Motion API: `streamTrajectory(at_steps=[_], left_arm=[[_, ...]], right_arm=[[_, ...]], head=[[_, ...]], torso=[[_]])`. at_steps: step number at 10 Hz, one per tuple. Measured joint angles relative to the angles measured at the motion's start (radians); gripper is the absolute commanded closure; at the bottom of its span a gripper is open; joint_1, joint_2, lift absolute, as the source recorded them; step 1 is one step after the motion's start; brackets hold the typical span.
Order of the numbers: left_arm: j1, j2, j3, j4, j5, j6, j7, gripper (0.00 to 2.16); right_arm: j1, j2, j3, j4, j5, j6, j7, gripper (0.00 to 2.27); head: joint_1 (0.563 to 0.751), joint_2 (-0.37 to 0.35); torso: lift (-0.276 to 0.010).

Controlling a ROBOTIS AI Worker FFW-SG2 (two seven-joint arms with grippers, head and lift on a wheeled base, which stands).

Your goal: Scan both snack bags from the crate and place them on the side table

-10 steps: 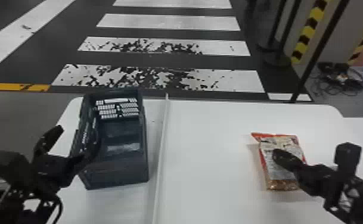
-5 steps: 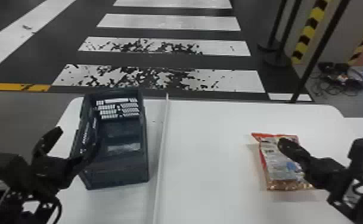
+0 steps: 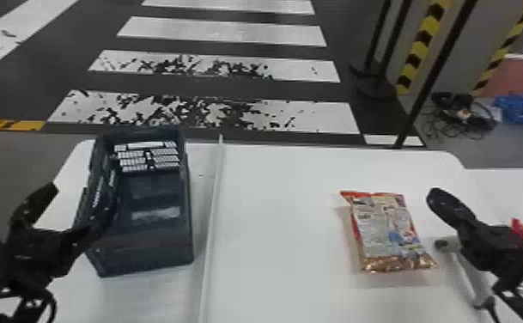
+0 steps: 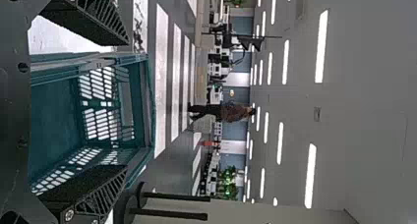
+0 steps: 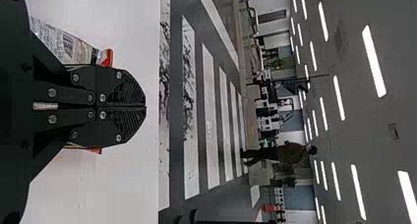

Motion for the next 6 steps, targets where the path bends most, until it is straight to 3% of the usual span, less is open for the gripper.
streamTrajectory(at_steps=[5, 6], left_arm=[[0.010, 0.000, 0.006, -0.005, 0.007, -0.004, -0.001, 0.10], [0.010, 0.000, 0.006, -0.005, 0.007, -0.004, -0.001, 0.10]], right_arm=[[0.012, 0.000, -0.062, -0.021, -0.007, -0.007, 0.005, 1.56], [0.014, 0.000, -0.053, -0.021, -0.007, -0.007, 0.008, 1.65]], head=[[0.695, -0.128], [0.695, -0.123]], torso=[[-0.098], [-0.098]])
